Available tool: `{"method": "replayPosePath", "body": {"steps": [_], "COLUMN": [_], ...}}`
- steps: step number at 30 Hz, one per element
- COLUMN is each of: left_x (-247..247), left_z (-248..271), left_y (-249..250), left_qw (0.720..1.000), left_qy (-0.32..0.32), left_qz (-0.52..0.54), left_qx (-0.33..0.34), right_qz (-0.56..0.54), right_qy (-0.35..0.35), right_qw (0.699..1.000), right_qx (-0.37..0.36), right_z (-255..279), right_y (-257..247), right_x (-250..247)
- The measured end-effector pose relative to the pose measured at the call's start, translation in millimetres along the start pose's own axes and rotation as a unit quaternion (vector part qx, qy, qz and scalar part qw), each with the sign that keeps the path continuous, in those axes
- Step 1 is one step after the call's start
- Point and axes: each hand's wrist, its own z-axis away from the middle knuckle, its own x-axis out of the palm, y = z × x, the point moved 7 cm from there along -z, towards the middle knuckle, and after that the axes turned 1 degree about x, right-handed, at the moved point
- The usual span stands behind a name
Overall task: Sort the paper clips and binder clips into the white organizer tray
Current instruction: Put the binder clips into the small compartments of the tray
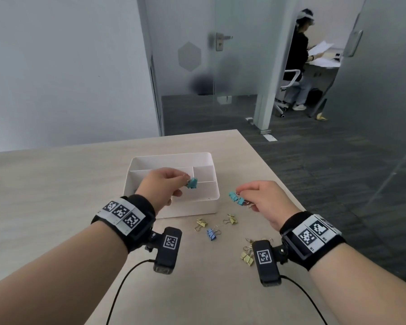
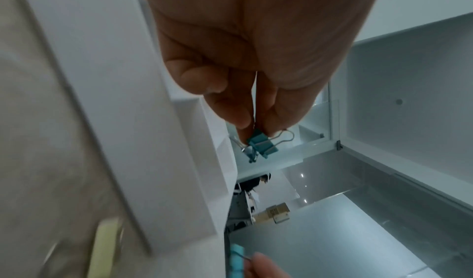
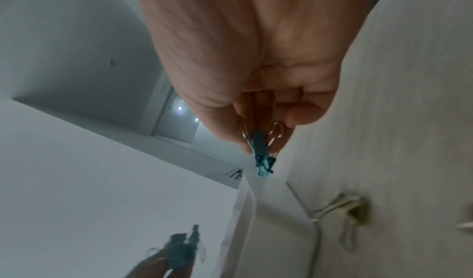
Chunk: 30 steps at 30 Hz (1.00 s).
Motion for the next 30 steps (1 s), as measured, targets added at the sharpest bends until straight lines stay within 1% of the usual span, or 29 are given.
{"method": "replayPosePath", "body": {"steps": [3,6,10,13,16,21,23,27,30], "left_x": [-16.5,-26.0,-27.7,-21.6,-18.0,-32.6,-38.3,-41.7,-39.5], "left_z": [-17.6,-33.2,-46.9,-52.8,-53.3,-44.6,-40.2,-26.3,-13.6], "left_y": [6.4,7.6,9.6,8.4,1.8,-4.2,-5.6,-8.9,-11.5], "left_qw": [0.998,0.994,0.985,0.980,0.984,0.988,0.990,0.993,0.997], "left_qy": [0.049,0.074,0.078,0.057,0.035,0.052,0.053,0.051,0.046], "left_qz": [-0.033,-0.080,-0.154,-0.188,-0.173,-0.139,-0.129,-0.101,-0.069], "left_qx": [0.014,0.010,0.021,0.028,0.030,0.033,0.029,0.018,0.002], "right_qz": [-0.029,-0.037,-0.034,-0.034,-0.030,-0.002,0.023,0.068,0.099], "right_qy": [-0.010,-0.041,-0.067,-0.076,-0.079,-0.092,-0.078,-0.028,-0.017], "right_qw": [0.999,0.998,0.997,0.996,0.996,0.995,0.996,0.994,0.991], "right_qx": [-0.014,-0.023,-0.034,-0.038,-0.038,-0.024,-0.039,-0.078,-0.090], "right_z": [-5.3,-12.0,-24.4,-33.1,-40.1,-52.4,-59.0,-65.0,-65.1], "right_y": [-21.5,-43.4,-64.6,-76.2,-83.6,-85.9,-89.6,-101.1,-103.9], "right_x": [13.3,33.4,59.6,76.5,89.8,108.9,110.5,107.8,112.0]}}
